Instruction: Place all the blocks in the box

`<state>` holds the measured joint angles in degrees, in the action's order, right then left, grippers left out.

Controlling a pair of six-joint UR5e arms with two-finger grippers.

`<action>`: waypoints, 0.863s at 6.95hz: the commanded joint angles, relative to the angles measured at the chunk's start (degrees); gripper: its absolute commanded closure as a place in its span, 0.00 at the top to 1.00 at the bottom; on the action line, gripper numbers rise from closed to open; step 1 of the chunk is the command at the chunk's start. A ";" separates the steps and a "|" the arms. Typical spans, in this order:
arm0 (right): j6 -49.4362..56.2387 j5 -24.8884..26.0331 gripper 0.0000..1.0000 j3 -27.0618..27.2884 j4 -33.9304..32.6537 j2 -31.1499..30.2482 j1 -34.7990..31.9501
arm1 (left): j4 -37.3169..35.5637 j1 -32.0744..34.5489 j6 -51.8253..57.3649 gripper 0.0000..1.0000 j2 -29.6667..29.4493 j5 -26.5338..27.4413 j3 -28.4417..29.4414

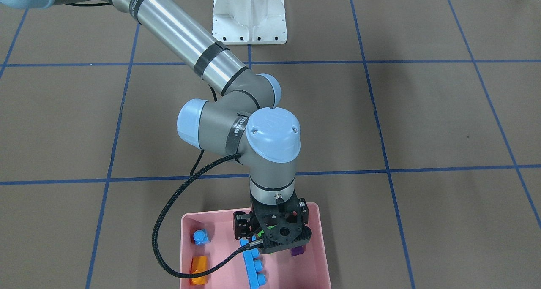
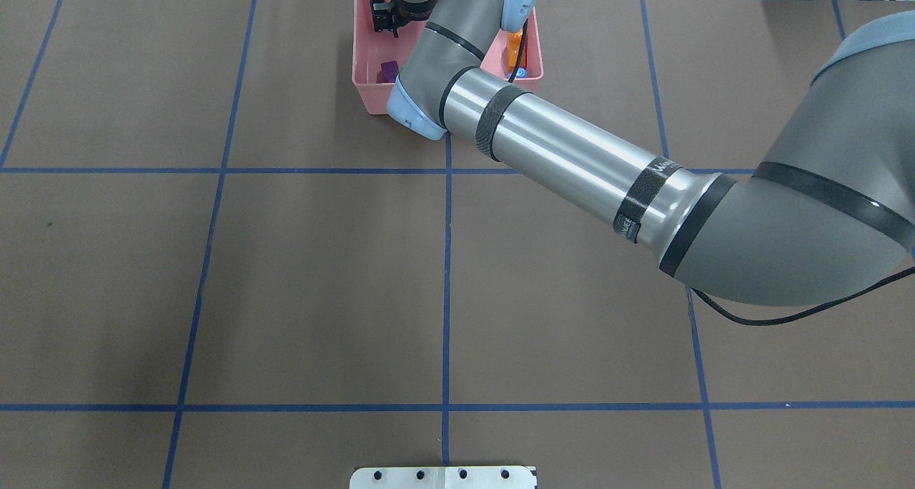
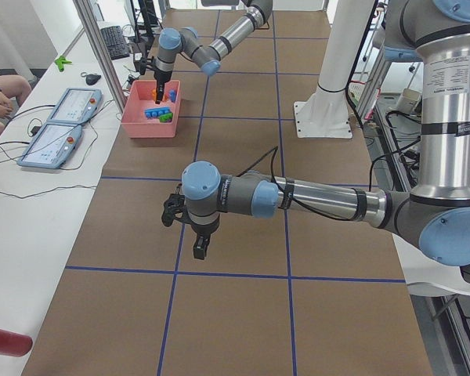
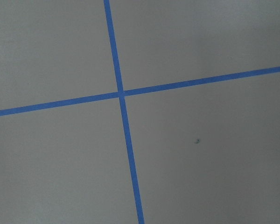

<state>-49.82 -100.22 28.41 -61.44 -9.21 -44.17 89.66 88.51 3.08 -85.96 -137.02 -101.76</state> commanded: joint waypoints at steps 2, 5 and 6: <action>-0.02 -2.77 0.98 0.15 -0.35 0.51 -0.48 | 0.07 -0.09 0.00 1.00 0.00 0.00 0.16; 2.51 -12.87 0.99 12.73 -20.17 -0.28 -5.47 | 0.34 0.00 -0.09 1.00 0.09 0.09 0.16; 2.36 -12.55 0.99 21.34 -32.39 -0.28 -5.93 | 0.25 0.00 -0.09 1.00 0.09 0.09 0.33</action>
<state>-47.95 -111.69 39.96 -79.45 -9.33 -48.93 89.97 88.50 2.99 -85.91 -136.94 -101.55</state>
